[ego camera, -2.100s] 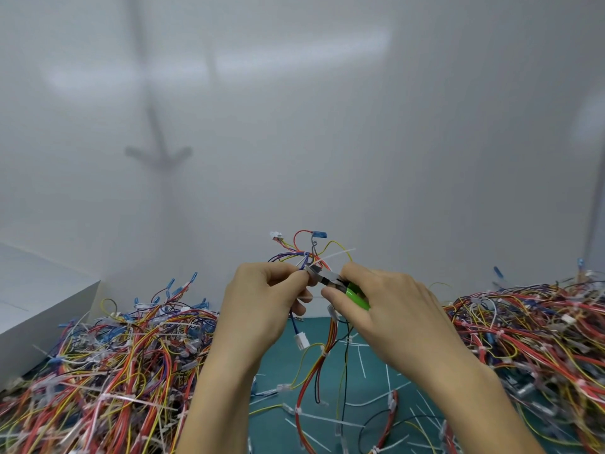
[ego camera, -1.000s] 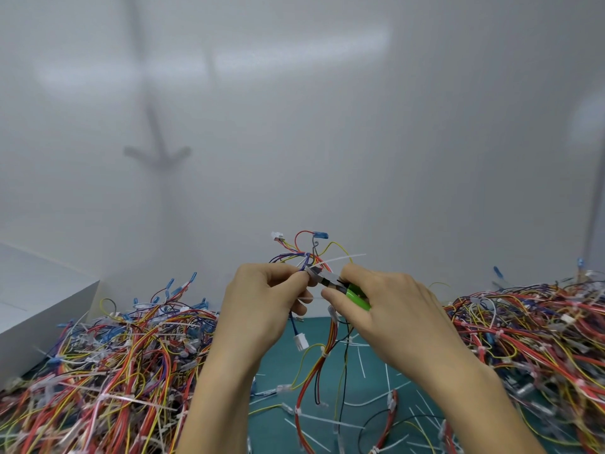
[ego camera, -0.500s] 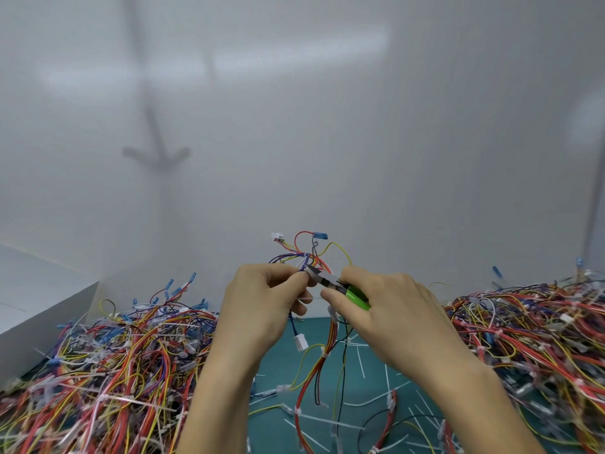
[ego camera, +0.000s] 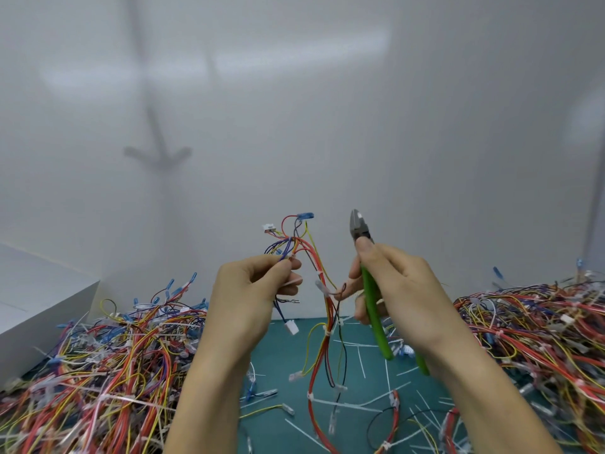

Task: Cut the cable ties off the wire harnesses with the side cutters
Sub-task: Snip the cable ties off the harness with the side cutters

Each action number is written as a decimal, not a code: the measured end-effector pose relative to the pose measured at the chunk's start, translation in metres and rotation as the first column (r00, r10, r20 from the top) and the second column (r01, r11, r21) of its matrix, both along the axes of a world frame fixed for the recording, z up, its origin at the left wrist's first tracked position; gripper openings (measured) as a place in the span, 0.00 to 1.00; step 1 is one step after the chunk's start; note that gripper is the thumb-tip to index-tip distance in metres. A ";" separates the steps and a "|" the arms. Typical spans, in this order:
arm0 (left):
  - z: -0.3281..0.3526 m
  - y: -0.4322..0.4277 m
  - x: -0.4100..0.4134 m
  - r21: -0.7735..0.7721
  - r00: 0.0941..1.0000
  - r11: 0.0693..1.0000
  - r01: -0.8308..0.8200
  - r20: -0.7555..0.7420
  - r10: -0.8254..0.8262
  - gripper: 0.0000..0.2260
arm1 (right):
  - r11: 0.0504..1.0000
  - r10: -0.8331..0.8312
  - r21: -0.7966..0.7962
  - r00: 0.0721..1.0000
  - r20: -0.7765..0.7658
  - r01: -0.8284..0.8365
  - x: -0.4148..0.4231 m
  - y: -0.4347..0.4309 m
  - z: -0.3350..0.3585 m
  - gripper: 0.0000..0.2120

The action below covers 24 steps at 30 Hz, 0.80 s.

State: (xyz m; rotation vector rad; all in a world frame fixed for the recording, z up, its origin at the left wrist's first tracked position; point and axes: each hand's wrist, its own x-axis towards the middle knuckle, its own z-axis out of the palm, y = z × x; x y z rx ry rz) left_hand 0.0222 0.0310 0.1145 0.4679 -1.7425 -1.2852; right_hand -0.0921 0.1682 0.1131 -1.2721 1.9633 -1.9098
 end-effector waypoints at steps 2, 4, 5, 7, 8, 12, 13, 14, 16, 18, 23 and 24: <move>0.001 0.001 -0.001 0.023 1.000 1.000 0.016 -0.013 -0.015 0.10 | 1.000 0.001 0.020 1.000 -0.005 0.000 0.000 0.002 0.000 0.25; 0.001 0.003 -0.002 0.044 0.999 0.998 0.034 -0.030 -0.032 0.10 | 1.000 0.005 0.021 1.000 -0.026 -0.004 0.003 0.002 0.000 0.18; 0.002 0.004 -0.002 0.056 0.998 0.997 0.046 -0.036 -0.044 0.10 | 1.000 0.001 0.020 0.999 -0.040 0.000 0.003 0.002 0.000 0.16; 0.003 0.006 -0.003 0.087 0.997 0.993 0.074 -0.042 -0.071 0.10 | 1.000 -0.017 0.025 0.997 -0.073 0.019 0.004 0.002 0.000 0.17; 0.003 0.006 -0.003 0.104 0.996 0.991 0.087 -0.040 -0.083 0.10 | 0.999 -0.024 0.026 0.996 -0.086 0.027 0.005 0.002 0.000 0.16; 0.004 0.008 -0.003 0.140 0.991 0.981 0.136 -0.009 -0.136 0.07 | 0.996 -0.064 0.046 0.990 -0.129 0.070 0.005 0.001 0.000 0.11; 0.004 0.009 -0.003 0.129 0.989 0.981 0.143 0.009 -0.145 0.06 | 0.993 -0.090 0.054 0.982 -0.168 0.100 0.004 0.000 -0.001 0.10; 0.003 0.009 -0.003 0.114 0.988 0.982 0.148 0.024 -0.151 0.05 | 0.989 -0.122 0.058 0.968 -0.220 0.138 0.003 0.000 -0.002 0.10; 0.002 0.009 -0.003 0.101 0.988 0.984 0.147 0.024 -0.151 0.06 | 0.979 -0.177 0.044 0.936 -0.304 0.200 0.004 0.001 -0.001 0.10; 0.002 0.009 -0.003 0.107 0.991 0.985 0.135 0.004 -0.136 0.06 | 0.980 -0.190 0.003 0.932 -0.308 0.200 0.007 0.003 0.001 0.12; -0.001 0.006 -0.005 0.075 0.993 0.991 0.110 0.024 -0.112 0.05 | 1.000 -0.004 0.008 0.995 -0.099 0.005 0.011 0.008 0.011 0.23; -0.002 0.006 -0.006 0.066 0.994 0.992 0.108 0.029 -0.110 0.05 | 0.998 0.045 0.058 0.995 -0.088 -0.040 0.011 0.009 0.011 0.24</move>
